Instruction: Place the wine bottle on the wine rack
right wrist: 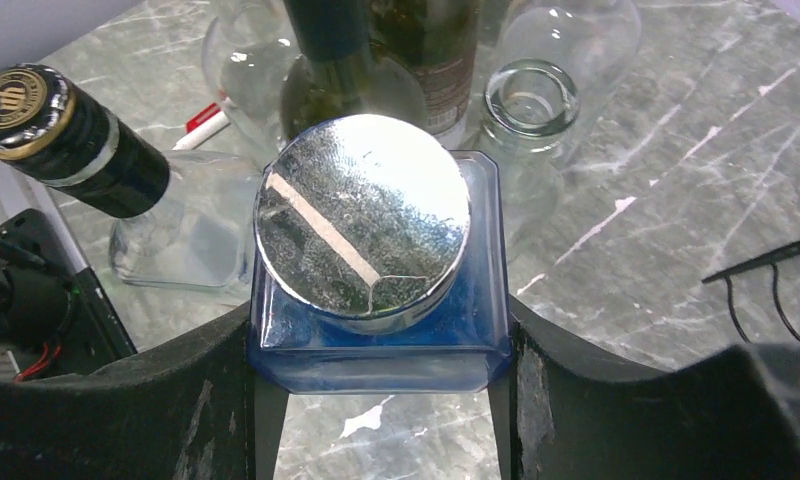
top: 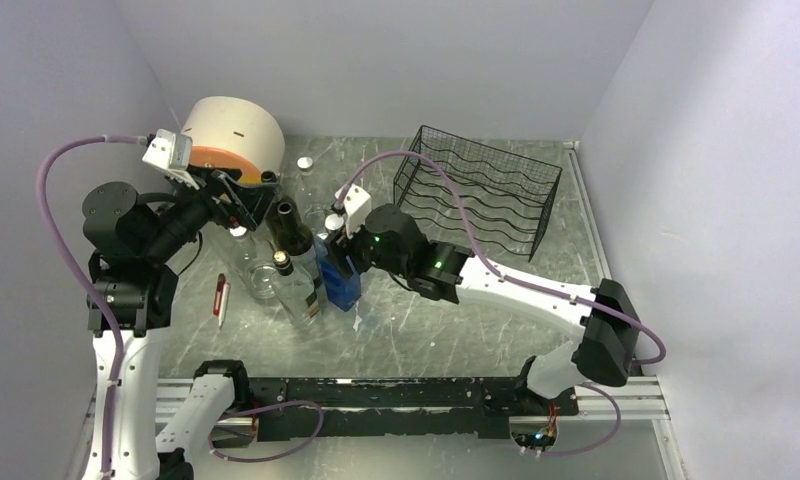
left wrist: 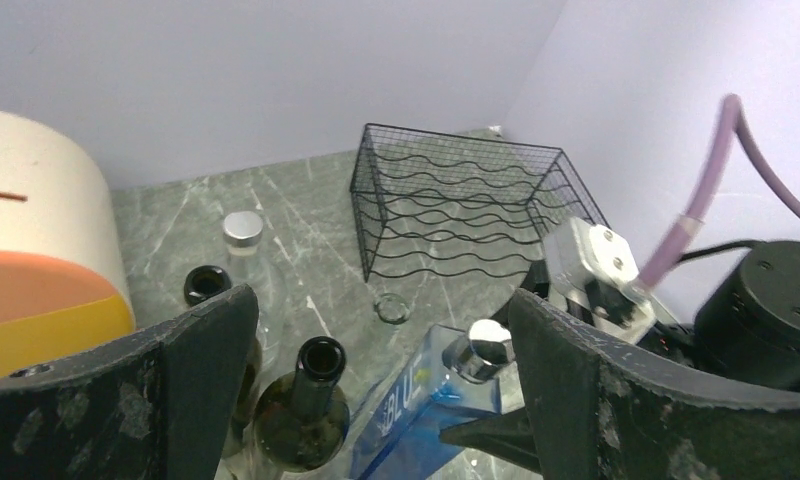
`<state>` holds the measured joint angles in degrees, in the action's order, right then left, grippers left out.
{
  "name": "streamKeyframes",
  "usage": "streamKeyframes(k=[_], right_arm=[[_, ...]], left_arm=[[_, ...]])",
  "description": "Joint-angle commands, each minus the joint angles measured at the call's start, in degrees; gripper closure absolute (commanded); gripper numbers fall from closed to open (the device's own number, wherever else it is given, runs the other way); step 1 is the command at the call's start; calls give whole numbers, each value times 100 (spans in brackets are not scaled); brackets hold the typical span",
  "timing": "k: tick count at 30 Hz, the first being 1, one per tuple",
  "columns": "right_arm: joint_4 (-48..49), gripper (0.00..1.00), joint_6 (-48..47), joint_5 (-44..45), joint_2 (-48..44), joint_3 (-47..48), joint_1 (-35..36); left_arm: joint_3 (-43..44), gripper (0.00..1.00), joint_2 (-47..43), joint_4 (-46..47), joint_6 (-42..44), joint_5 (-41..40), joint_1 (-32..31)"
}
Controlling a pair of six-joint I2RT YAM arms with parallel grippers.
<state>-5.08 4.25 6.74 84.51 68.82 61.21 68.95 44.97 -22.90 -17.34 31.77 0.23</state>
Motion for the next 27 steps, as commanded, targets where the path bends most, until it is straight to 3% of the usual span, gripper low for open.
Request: streamKeyframes(k=[1, 6, 15, 21, 27], right_arm=[[280, 51, 0, 659, -473, 9, 14], [94, 56, 356, 1506, -864, 104, -30], [-764, 57, 1482, 2061, -1367, 328, -720], [-1014, 58, 2419, 1440, -1851, 90, -1707], [-1164, 59, 2888, 1655, -2453, -202, -1887]], left_arm=[[17, 0, -102, 383, 161, 898, 56], [17, 0, 79, 850, -6, 1942, 53], [-392, 0, 269, 2266, -868, 2293, -126], [-319, 0, 685, 1995, -334, 1263, -1215], [-525, 0, 1171, 1997, 138, 378, -2555]])
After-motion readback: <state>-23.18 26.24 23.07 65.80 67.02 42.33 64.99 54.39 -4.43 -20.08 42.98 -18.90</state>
